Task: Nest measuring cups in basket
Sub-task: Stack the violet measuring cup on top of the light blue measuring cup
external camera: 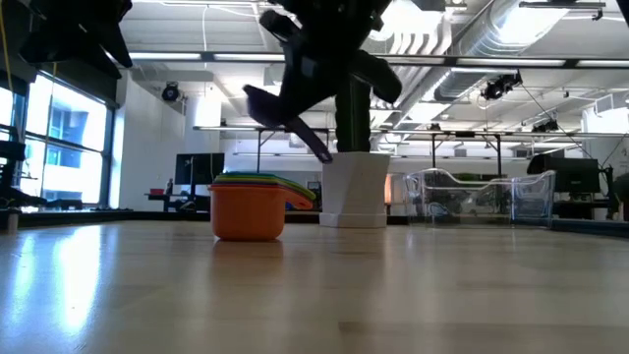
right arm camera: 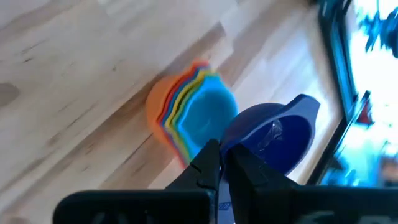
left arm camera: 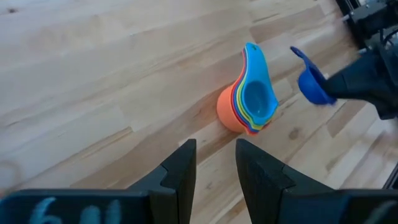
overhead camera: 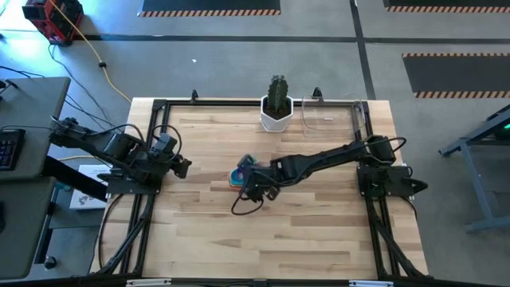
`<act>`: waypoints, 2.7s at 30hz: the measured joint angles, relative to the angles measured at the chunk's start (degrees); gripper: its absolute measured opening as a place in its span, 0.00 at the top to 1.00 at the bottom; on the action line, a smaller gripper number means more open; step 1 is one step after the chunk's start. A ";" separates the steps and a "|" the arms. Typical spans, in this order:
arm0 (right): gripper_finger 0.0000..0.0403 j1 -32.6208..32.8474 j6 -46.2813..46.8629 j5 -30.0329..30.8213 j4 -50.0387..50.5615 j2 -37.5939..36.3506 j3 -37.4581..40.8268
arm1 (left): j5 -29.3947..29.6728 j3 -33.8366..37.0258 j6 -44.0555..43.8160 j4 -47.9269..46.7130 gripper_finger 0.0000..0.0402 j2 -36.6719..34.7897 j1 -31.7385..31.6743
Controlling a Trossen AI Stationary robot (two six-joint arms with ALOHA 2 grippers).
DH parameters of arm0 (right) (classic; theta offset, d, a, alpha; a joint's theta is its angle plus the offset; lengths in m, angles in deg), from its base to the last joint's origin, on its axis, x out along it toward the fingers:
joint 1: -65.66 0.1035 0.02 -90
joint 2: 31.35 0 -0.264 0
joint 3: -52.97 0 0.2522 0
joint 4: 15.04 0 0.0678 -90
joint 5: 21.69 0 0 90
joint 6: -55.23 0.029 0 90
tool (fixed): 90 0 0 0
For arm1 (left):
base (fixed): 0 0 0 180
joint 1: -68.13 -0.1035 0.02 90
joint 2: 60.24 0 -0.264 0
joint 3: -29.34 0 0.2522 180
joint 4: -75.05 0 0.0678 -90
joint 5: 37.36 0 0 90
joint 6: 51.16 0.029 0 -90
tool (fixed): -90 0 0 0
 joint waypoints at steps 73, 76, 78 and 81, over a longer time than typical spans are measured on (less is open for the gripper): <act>0.85 -4.39 -17.11 -7.57 -5.29 5.07 0.09 | -0.36 0.02 -0.82 1.47 0.74 0.06 0.02; 0.84 -4.39 -16.91 -7.37 -5.31 5.07 0.09 | -0.36 0.02 -0.80 2.19 0.74 0.06 0.02; 0.82 -4.39 -16.23 -7.26 -5.29 5.07 0.09 | -0.36 0.02 -0.78 2.88 0.74 0.06 0.02; 0.79 -4.39 -15.10 -7.20 -5.29 5.07 0.09 | -0.36 0.02 -0.78 2.84 0.74 0.06 0.02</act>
